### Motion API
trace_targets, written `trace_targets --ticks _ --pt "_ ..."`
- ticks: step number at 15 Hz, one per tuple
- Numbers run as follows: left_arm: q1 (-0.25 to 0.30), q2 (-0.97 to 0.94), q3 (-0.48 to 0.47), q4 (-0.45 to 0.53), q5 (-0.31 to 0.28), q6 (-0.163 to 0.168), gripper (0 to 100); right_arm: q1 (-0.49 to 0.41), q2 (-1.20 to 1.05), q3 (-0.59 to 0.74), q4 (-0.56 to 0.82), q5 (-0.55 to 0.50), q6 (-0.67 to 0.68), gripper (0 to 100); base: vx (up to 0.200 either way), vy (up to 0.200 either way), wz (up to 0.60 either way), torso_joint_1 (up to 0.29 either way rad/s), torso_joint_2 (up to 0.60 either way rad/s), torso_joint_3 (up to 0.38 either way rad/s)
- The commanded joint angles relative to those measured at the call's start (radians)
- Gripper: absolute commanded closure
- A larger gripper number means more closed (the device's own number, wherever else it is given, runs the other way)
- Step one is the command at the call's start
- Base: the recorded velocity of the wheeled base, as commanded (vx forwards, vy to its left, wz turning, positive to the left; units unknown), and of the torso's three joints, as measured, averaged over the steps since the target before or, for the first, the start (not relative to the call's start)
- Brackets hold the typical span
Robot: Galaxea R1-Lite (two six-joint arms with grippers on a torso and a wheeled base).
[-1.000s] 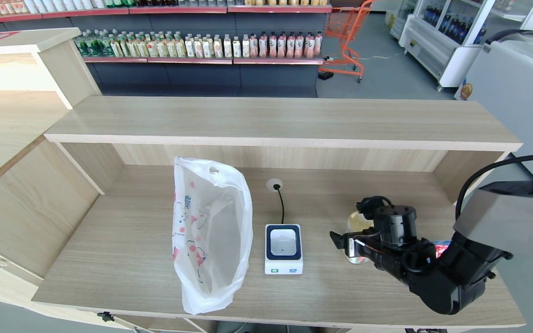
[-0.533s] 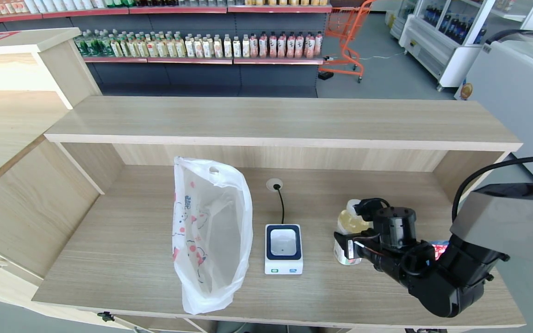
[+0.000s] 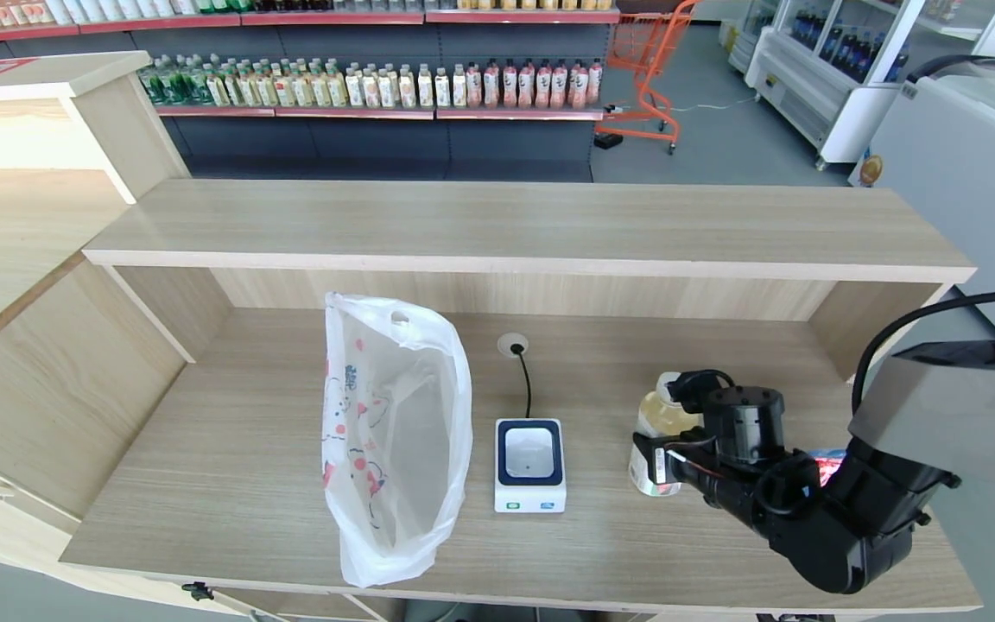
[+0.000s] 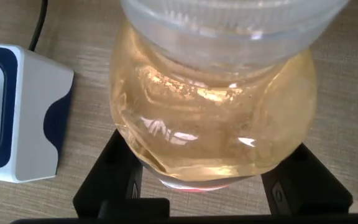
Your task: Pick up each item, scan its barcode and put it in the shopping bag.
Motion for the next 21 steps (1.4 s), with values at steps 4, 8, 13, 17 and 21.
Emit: trace_targets --ticks 4,8,13,17,21 --pt "0.000 0.000 0.000 0.000 0.000 0.000 0 -0.173 -0.357 -0.080 0.219 0.406 0.064 100 0.000 0.000 0.00 0.000 0.00 0.000" --pt "0.000 0.000 0.000 0.000 0.000 0.000 0 -0.201 -0.593 -0.106 0.450 0.828 0.115 100 0.000 0.000 0.00 0.000 0.00 0.000" --pt "0.000 0.000 0.000 0.000 0.000 0.000 0 -0.194 -0.667 -0.100 0.509 1.144 0.170 100 0.000 0.000 0.00 0.000 0.00 0.000" --pt "0.000 0.000 0.000 0.000 0.000 0.000 0 -0.148 -0.693 -0.026 0.506 1.248 0.163 100 0.000 0.000 0.00 0.000 0.00 0.000" --pt "0.000 0.000 0.000 0.000 0.000 0.000 0 -0.102 -0.699 0.066 0.506 1.259 0.084 100 0.000 0.000 0.00 0.000 0.00 0.000"
